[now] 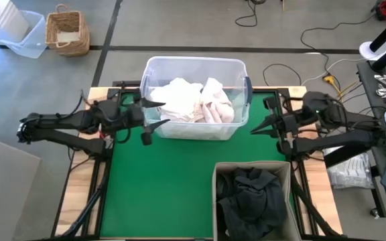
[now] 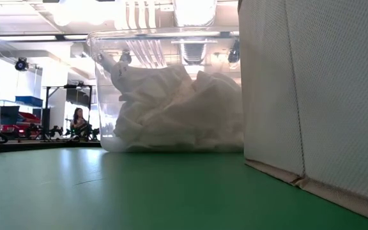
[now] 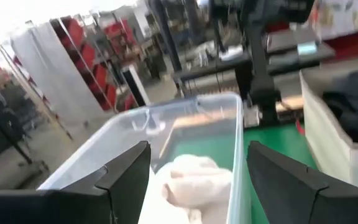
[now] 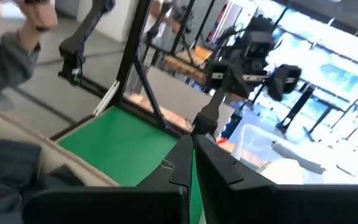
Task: Sort clothes
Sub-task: Return to Home Position
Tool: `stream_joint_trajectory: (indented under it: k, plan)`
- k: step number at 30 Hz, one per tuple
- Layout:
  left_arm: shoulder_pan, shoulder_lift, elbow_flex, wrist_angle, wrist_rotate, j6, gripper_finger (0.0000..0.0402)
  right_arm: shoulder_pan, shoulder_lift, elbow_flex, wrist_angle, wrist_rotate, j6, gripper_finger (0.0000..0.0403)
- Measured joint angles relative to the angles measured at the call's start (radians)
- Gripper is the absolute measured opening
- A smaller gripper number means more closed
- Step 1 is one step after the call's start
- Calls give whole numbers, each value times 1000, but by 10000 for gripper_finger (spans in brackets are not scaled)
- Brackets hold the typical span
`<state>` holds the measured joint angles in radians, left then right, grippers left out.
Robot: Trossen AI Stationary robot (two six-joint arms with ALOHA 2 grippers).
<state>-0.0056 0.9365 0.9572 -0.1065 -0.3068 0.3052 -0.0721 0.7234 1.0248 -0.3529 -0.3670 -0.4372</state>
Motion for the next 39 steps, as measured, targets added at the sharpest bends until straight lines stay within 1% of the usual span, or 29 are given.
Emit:
stream_joint_trajectory:
  k: [3, 7, 14, 19, 26, 29, 32, 36, 39]
  plan:
    - [0, -70, -73, 73, 1, 9, 245, 0, -53, -54, 45, 1, 21, 13]
    - [0, -170, -170, 136, 1, 20, 245, -1, -98, -111, 48, 0, 23, 13]
    - [0, -339, -307, 194, 1, 2, 245, -1, -180, -216, 108, 7, 51, 13]
    - [0, -428, -384, 226, 0, -14, 245, -1, -254, -268, 121, 49, 71, 13]
    - [0, -516, -489, 246, 3, -19, 245, -1, -338, -358, 136, 41, 101, 13]
    - [0, -544, -530, 257, 50, -37, 245, -1, -373, -420, 182, 17, 107, 13]
    - [0, -557, -577, 313, 88, -52, 245, -1, -407, -487, 244, -9, 124, 13]
    - [0, -574, -621, 356, 89, -53, 245, 0, -461, -557, 292, -30, 143, 13]
    - [0, -600, -641, 358, 83, -54, 245, -1, -505, -575, 287, -26, 152, 13]
